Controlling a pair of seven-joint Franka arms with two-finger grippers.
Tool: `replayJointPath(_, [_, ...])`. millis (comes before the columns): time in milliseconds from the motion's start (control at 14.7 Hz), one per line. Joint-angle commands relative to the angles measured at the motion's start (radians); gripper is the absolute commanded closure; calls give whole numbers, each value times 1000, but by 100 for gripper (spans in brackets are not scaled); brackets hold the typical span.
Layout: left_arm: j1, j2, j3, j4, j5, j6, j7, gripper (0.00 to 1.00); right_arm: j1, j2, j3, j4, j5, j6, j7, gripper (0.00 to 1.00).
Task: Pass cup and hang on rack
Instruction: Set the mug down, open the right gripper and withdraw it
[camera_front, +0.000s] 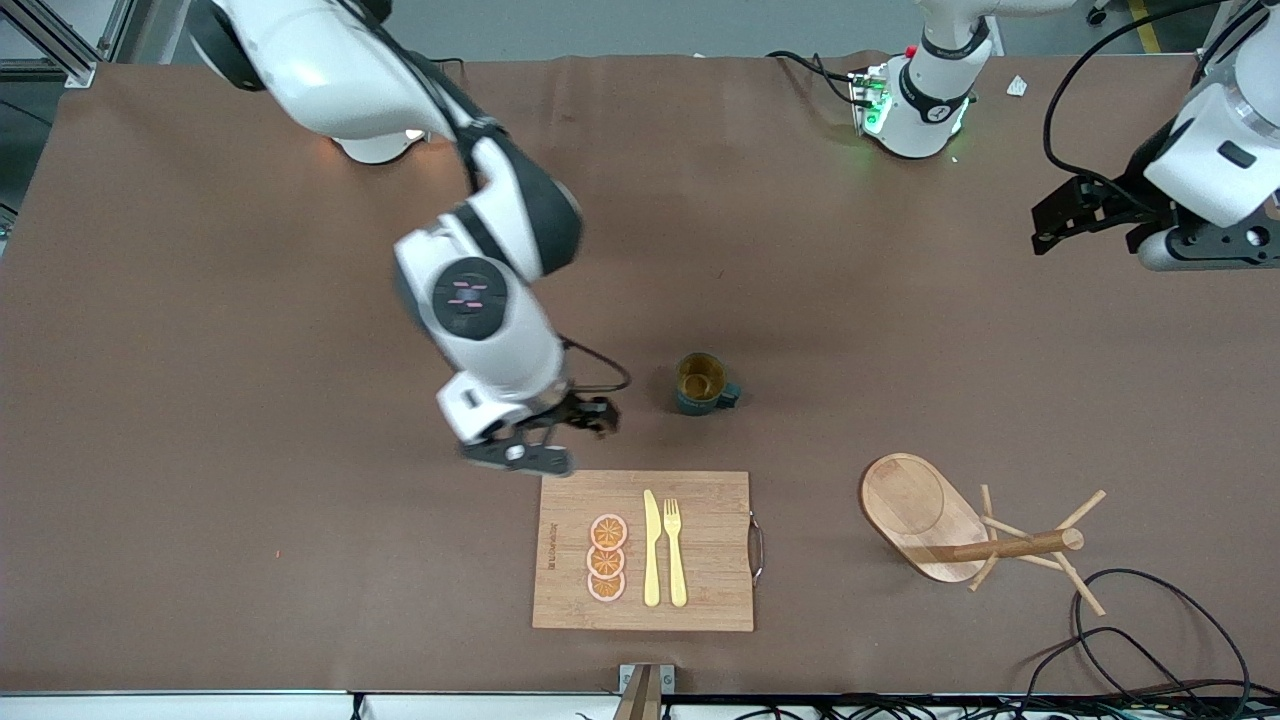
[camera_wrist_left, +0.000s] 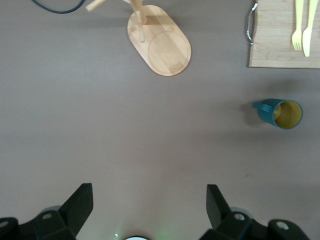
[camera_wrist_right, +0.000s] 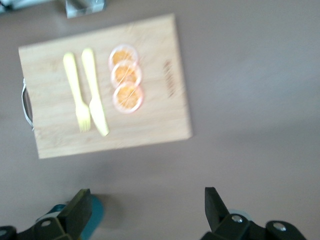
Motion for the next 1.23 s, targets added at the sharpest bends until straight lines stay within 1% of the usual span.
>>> replayJointPath(0, [-44,20,-40,32,3,-12,-41,0,-118,-101,19,-52,11,-54,-202,0])
replayJointPath(136, [-61,35,-57,32,-3,-2,-89,0,-201,-139,19,-52,11,-93,-311,0])
replayJointPath(273, [-92,65,-95,32,2,50,-126,0,-273,-187,18,-54,11,-165,-372,0])
replayJointPath(341, [-112,73,-98,32,4,76,-173,0,-304,-207,18,-54,11,-186,-386,0])
replayJointPath(477, [-162,92,-101,32,10,84,-300,0,-362,-247,16,-55,9,-226,-423,0])
replayJointPath(613, [-230,113,-104,30,78,89,-446,0,-413,-280,16,-63,9,-262,-460,0])
replayJointPath(749, [-297,144,-104,32,121,98,-579,0,-470,-329,16,-104,9,-266,-521,0])
replayJointPath(818, [-326,161,-104,32,147,122,-629,0,-490,-357,15,-124,8,-268,-540,0])
replayJointPath(886, [-350,173,-103,32,148,141,-701,0,-514,-391,13,-161,8,-265,-543,0])
replayJointPath(1022, [-391,205,-103,32,152,185,-851,0,-536,-455,12,-225,0,-260,-543,0])
replayJointPath(1158, [-460,240,-101,35,184,212,-974,0,-551,-527,12,-305,-3,-246,-543,0])
